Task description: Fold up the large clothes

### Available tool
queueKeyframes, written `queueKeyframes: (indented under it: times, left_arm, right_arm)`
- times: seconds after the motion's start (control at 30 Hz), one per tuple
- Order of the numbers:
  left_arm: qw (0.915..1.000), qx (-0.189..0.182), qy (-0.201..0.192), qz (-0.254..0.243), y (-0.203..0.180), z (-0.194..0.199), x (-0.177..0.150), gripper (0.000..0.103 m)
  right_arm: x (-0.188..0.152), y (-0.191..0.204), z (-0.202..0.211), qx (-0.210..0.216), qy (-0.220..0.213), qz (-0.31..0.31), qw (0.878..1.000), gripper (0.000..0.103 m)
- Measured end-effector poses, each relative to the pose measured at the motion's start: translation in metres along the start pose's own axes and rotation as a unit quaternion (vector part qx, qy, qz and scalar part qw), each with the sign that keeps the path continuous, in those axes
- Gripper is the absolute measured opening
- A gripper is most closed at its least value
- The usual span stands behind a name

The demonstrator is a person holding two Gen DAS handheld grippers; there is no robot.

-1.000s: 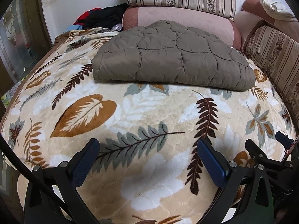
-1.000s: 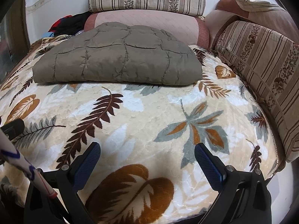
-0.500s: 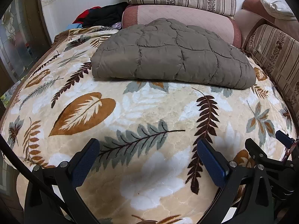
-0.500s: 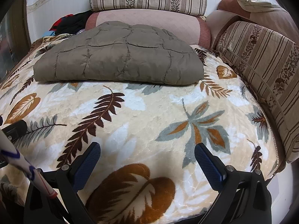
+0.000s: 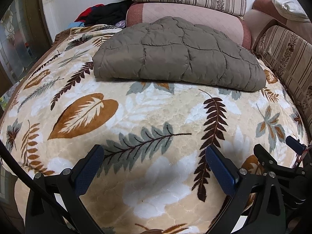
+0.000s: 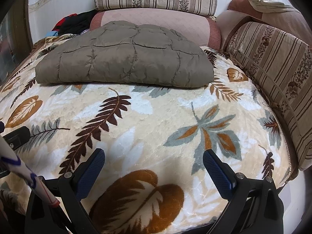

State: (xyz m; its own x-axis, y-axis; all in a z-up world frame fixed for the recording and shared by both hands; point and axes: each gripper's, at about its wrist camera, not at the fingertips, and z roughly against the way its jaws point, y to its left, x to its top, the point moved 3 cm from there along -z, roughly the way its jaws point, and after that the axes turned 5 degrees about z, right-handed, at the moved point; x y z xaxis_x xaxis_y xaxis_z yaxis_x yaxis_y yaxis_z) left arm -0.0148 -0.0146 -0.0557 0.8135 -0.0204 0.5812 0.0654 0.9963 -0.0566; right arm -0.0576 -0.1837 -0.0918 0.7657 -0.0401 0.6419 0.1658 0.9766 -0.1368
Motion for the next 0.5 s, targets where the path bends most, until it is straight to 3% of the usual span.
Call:
queueKeyframes:
  times: [0.5]
  left_arm:
    - [1.0,-0.001,0.005,0.0,0.0016,-0.0038,-0.0022,0.103]
  right_arm:
    - [-0.0004,0.0007,-0.0019,0.002,0.004,0.001,1.0,0.102]
